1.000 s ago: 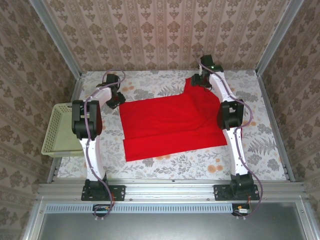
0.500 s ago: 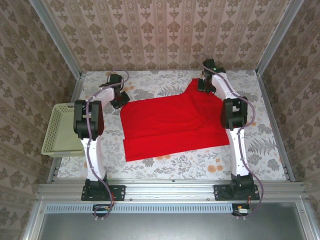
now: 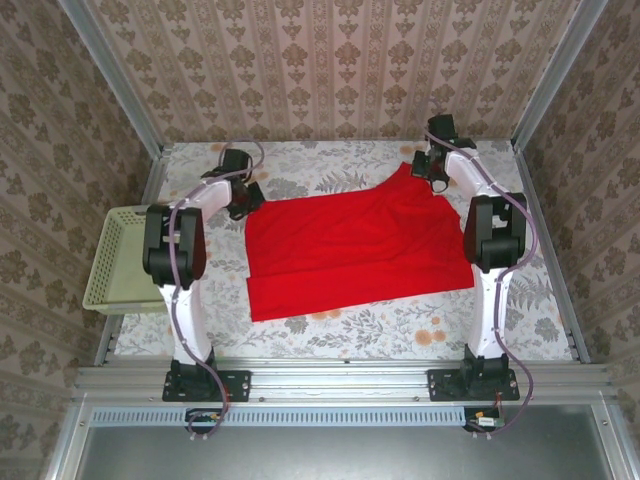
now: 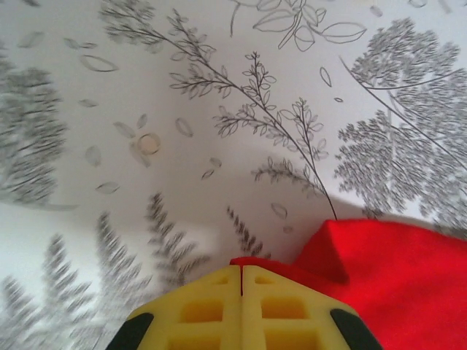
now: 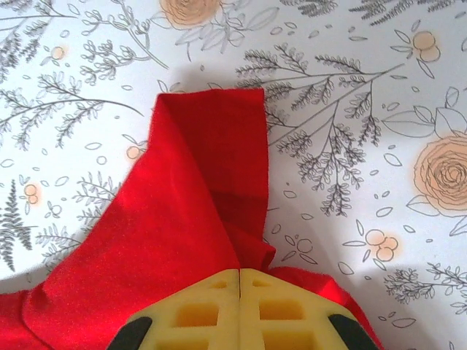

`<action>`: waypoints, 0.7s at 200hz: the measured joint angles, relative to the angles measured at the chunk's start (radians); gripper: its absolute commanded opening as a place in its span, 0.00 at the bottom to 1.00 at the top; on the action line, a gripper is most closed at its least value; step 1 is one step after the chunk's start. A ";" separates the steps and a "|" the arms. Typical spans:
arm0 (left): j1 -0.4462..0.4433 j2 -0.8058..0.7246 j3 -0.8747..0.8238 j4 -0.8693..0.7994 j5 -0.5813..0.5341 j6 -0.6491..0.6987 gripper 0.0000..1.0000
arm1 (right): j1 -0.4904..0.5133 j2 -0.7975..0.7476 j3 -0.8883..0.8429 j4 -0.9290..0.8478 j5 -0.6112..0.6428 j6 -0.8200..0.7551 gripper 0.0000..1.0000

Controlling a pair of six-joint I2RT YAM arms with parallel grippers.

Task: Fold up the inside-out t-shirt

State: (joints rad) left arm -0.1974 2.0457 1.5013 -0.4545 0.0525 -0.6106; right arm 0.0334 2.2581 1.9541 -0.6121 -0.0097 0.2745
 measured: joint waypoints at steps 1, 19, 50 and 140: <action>0.000 -0.007 -0.005 0.001 -0.002 0.000 0.00 | 0.000 0.000 0.000 0.000 0.000 0.000 0.00; 0.003 -0.106 -0.059 0.019 -0.014 -0.002 0.00 | 0.009 0.000 0.013 0.000 0.001 -0.017 0.00; 0.008 -0.254 -0.141 0.067 -0.027 -0.002 0.00 | 0.031 -0.001 0.027 0.005 0.019 -0.056 0.00; 0.036 -0.360 -0.311 0.168 -0.012 0.021 0.00 | 0.060 -0.129 -0.080 0.047 0.175 -0.108 0.00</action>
State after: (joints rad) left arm -0.1612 1.6855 1.1900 -0.2863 0.0402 -0.5896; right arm 0.0937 2.1292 1.8744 -0.5655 0.1650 0.1669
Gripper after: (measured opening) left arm 0.056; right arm 0.065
